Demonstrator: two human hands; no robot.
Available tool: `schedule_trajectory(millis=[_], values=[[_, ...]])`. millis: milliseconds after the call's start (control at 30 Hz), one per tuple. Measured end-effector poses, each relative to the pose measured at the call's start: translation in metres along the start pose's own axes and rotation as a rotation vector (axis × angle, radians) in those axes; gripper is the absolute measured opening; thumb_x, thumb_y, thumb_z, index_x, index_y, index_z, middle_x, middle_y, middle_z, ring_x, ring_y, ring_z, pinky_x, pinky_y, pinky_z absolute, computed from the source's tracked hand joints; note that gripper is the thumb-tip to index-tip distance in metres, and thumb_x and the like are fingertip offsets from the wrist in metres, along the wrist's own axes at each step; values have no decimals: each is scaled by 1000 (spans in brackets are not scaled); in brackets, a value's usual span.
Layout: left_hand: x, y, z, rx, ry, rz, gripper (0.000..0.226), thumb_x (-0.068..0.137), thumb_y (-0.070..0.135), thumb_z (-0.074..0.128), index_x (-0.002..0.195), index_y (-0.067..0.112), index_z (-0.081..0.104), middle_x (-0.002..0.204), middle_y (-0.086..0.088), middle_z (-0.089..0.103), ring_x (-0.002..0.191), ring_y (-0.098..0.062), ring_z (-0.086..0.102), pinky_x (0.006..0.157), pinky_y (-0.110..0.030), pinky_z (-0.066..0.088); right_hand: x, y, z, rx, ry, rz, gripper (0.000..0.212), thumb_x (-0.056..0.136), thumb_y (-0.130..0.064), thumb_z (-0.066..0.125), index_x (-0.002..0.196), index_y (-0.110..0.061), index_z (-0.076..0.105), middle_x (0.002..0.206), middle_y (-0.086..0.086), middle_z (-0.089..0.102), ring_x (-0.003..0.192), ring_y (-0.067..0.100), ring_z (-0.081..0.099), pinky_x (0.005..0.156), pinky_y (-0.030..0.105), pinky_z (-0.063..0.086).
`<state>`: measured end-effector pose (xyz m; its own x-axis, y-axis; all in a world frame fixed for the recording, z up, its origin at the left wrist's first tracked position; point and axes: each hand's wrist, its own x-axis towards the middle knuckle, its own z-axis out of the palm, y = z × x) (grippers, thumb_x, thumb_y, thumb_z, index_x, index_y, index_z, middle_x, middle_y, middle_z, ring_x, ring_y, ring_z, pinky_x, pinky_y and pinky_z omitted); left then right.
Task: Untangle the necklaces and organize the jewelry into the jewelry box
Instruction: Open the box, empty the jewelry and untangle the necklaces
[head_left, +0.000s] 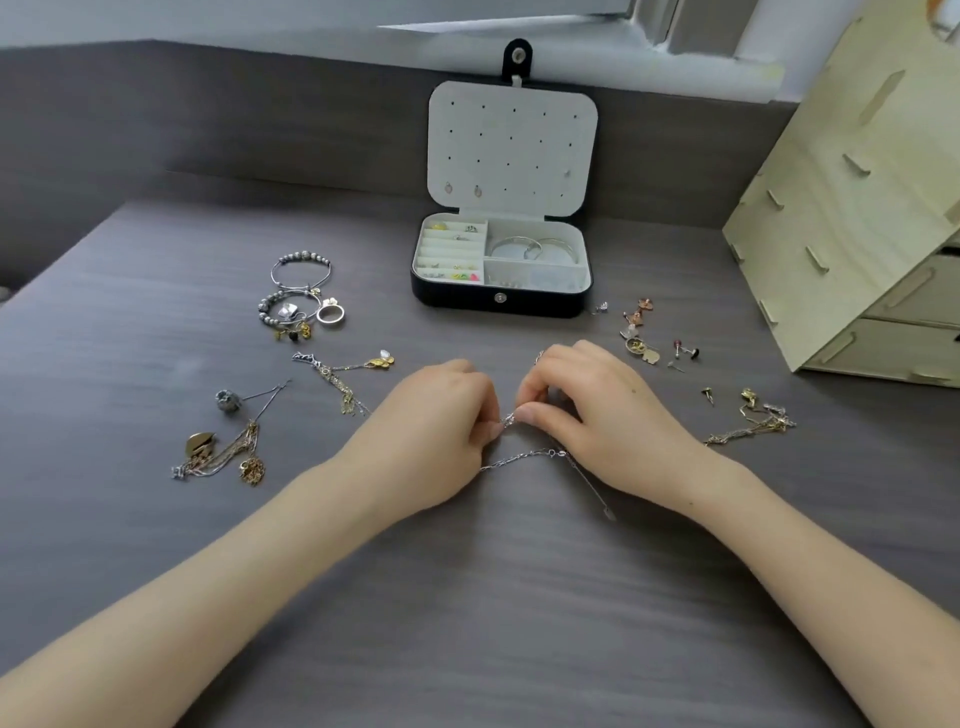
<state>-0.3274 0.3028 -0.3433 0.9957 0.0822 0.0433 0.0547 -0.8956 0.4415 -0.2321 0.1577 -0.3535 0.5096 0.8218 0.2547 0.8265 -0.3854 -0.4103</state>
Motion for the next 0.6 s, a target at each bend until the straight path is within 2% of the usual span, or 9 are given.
schedule_trajectory(millis=[67,167,267,333,433,500,600], values=[[-2,-2,-1,-99,28,-31,11,92,20,55,81,22,52,80,12,46,83,-13,47,70,-21,31,-2,1,3,44,43,3,11,83,-27,56,79,-18,61,77,-16,49,75,13,42,67,23,29],[-2,-7,-7,-334,32,-119,18,92,17,55,76,23,52,76,12,60,72,-7,53,67,-20,39,-4,-1,6,142,99,3,12,85,-23,54,82,-13,60,74,-21,45,78,11,44,71,22,34],[-1,-10,-7,-439,40,-138,19,92,14,54,75,23,52,67,10,65,65,-11,56,67,-24,44,-5,-3,9,165,121,-12,18,89,-24,49,85,-9,59,76,-13,51,78,8,44,72,18,35],[0,-11,-4,-452,53,-136,19,93,15,54,75,23,51,60,13,63,59,-9,53,64,-25,43,-5,-2,8,198,114,10,12,89,-18,49,86,-9,57,77,-11,56,75,7,45,73,15,35],[1,-11,-1,-402,79,-121,19,93,16,52,76,24,50,55,14,59,53,-1,48,54,-14,35,-4,-2,8,265,69,40,7,88,-16,48,86,-12,53,70,-11,59,69,4,46,67,12,35],[1,-12,0,-386,82,-125,20,94,18,50,76,24,48,53,15,58,53,-1,48,53,-14,35,-5,-1,8,299,53,61,3,87,-18,50,87,-17,52,68,-10,59,67,2,47,66,11,35],[1,-12,0,-372,82,-140,21,97,20,44,76,25,44,52,14,58,54,-3,47,55,-19,36,-6,3,3,381,11,120,13,81,-22,62,89,-27,52,69,-13,59,65,6,48,64,15,37]])
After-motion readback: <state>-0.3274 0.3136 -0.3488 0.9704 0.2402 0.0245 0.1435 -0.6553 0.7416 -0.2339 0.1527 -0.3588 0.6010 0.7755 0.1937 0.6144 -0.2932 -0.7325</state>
